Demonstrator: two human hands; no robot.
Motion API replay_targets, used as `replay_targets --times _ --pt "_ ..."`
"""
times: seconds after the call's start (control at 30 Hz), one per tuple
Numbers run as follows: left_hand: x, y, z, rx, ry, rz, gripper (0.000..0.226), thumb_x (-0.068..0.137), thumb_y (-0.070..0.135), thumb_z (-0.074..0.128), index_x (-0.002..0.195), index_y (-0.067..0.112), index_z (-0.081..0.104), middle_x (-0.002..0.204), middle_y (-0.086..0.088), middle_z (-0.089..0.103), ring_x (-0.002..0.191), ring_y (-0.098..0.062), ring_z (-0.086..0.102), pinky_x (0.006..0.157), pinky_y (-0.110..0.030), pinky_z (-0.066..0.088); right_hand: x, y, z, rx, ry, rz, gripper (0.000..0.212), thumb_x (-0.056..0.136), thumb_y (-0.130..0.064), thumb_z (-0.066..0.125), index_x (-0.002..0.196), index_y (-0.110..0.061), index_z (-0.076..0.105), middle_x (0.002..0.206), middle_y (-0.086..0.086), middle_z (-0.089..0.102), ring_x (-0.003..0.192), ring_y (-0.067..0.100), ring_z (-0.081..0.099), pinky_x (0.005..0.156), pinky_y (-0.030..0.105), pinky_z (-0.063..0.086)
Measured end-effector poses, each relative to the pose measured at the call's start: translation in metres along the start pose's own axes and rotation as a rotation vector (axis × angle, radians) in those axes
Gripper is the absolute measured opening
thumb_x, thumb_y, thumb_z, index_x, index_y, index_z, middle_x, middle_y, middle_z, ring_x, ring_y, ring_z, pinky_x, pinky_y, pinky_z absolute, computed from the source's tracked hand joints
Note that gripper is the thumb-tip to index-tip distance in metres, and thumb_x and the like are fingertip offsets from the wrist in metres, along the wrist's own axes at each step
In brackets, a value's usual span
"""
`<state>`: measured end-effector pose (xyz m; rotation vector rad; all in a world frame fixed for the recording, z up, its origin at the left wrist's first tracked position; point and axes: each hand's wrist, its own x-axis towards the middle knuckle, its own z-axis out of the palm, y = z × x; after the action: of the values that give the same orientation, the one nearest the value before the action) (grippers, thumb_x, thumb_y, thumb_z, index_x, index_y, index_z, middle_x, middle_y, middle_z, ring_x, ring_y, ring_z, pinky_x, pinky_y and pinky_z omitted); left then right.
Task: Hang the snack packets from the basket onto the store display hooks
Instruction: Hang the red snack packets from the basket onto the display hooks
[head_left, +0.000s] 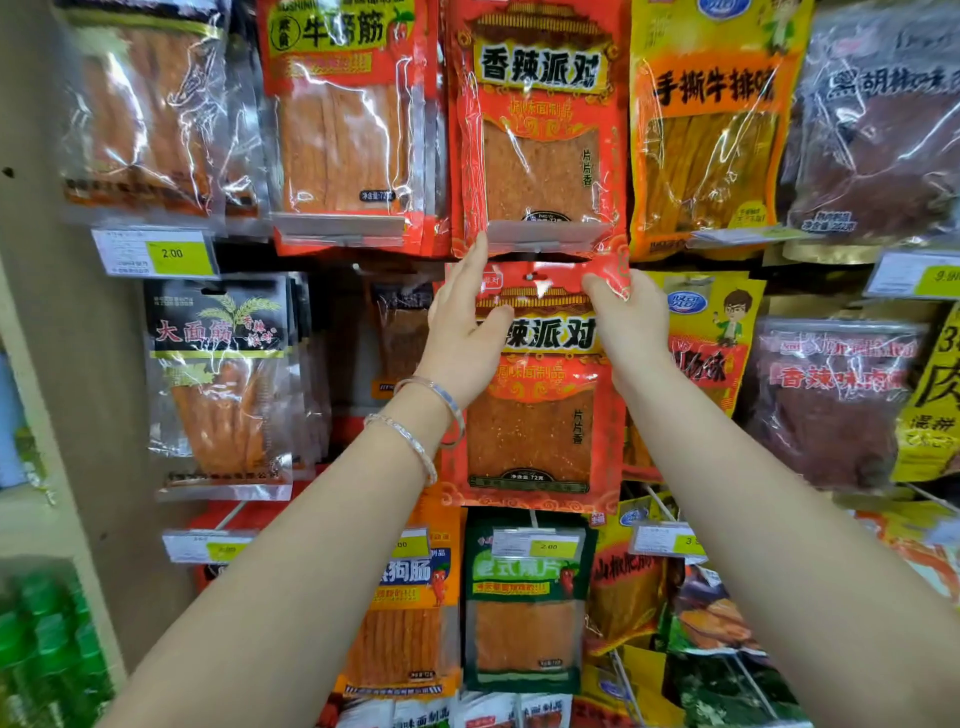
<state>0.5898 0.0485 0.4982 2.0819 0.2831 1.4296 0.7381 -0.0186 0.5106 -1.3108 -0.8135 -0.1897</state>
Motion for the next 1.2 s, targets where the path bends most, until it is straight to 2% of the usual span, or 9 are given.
replay_targets --times 0.17,0.37,0.5,0.67,0.73,0.83,0.93,1.07,1.2 --pt "0.0 -0.007 0.0 -0.041 -0.024 -0.009 0.067 0.092 0.012 0.045 0.148 0.035 0.015 0.138 0.025 0.021 0.141 -0.005 0.011 0.118 -0.04 0.014 0.004 0.006 0.002 -0.011 -0.002 0.012 0.013 0.087 -0.029 0.057 0.08 -0.019 0.057 0.079 -0.003 0.059 0.072 0.011 0.052 0.07 0.034 0.041" --pt "-0.003 -0.023 0.003 -0.031 0.024 0.029 0.07 0.088 0.013 0.051 0.147 0.03 0.019 0.142 0.021 0.023 0.14 -0.006 0.015 0.113 -0.029 0.014 0.011 0.012 0.008 -0.096 -0.068 -0.027 0.017 0.09 -0.036 0.056 0.086 -0.021 0.058 0.083 -0.007 0.059 0.076 0.009 0.054 0.071 0.034 0.041" --pt "-0.02 -0.058 0.013 0.124 0.109 -0.07 0.055 0.084 0.008 0.057 0.134 0.023 0.041 0.15 -0.005 0.026 0.142 -0.017 0.015 0.115 -0.034 0.012 0.0 0.035 0.009 -0.236 -0.059 -0.051 0.051 0.091 -0.043 0.055 0.129 -0.012 0.044 0.12 0.001 0.06 0.105 0.018 0.057 0.088 0.033 0.045" --pt "-0.044 -0.105 0.019 0.12 -0.075 -0.233 0.046 0.085 0.006 0.056 0.126 0.025 0.045 0.141 -0.006 0.035 0.136 -0.02 0.026 0.112 -0.028 0.02 -0.033 0.07 0.001 -0.443 0.083 -0.336 0.07 0.08 -0.02 0.069 0.14 -0.015 0.033 0.135 0.014 0.04 0.122 0.019 0.035 0.092 0.026 0.035" --pt "-0.05 -0.116 0.021 0.15 -0.099 -0.26 0.048 0.083 0.005 0.057 0.126 0.023 0.046 0.136 -0.004 0.041 0.131 -0.019 0.033 0.108 -0.025 0.023 -0.045 0.086 -0.002 -0.588 0.039 -0.383 0.067 0.077 -0.018 0.07 0.137 -0.016 0.04 0.138 0.017 0.037 0.126 0.026 0.033 0.1 0.036 0.036" --pt "-0.051 -0.127 0.024 0.152 -0.139 -0.318 0.06 0.083 0.004 0.056 0.137 0.023 0.039 0.142 -0.002 0.039 0.134 -0.019 0.03 0.113 -0.036 0.026 -0.05 0.105 -0.004 -0.834 -0.092 -0.38 0.055 0.079 -0.023 0.07 0.13 -0.019 0.051 0.143 0.017 0.034 0.126 0.034 0.039 0.1 0.044 0.039" --pt "-0.048 -0.132 0.027 0.145 -0.188 -0.366 0.069 0.085 0.008 0.057 0.143 0.029 0.029 0.149 0.001 0.031 0.137 -0.02 0.026 0.113 -0.042 0.028 -0.049 0.114 -0.001 -1.002 -0.159 -0.379 0.064 0.079 -0.025 0.071 0.138 -0.023 0.044 0.149 0.017 0.028 0.129 0.036 0.036 0.099 0.046 0.039" --pt "-0.042 -0.134 0.031 0.139 -0.239 -0.472 0.06 0.086 0.011 0.055 0.138 0.033 0.034 0.148 -0.008 0.032 0.129 -0.031 0.04 0.101 -0.044 0.044 -0.048 0.119 0.005 -1.147 -0.211 -0.314 0.077 0.077 -0.029 0.075 0.141 -0.025 0.034 0.147 0.016 0.028 0.127 0.035 0.036 0.095 0.045 0.04" --pt "-0.042 -0.138 0.034 0.166 -0.371 -0.543 0.07 0.089 0.017 0.055 0.148 0.029 0.019 0.157 -0.01 0.013 0.143 -0.025 0.017 0.113 -0.033 0.027 -0.052 0.119 0.01 -1.227 -0.294 -0.234 0.082 0.081 -0.039 0.07 0.147 -0.027 0.023 0.14 0.011 0.036 0.124 0.031 0.038 0.093 0.043 0.039"
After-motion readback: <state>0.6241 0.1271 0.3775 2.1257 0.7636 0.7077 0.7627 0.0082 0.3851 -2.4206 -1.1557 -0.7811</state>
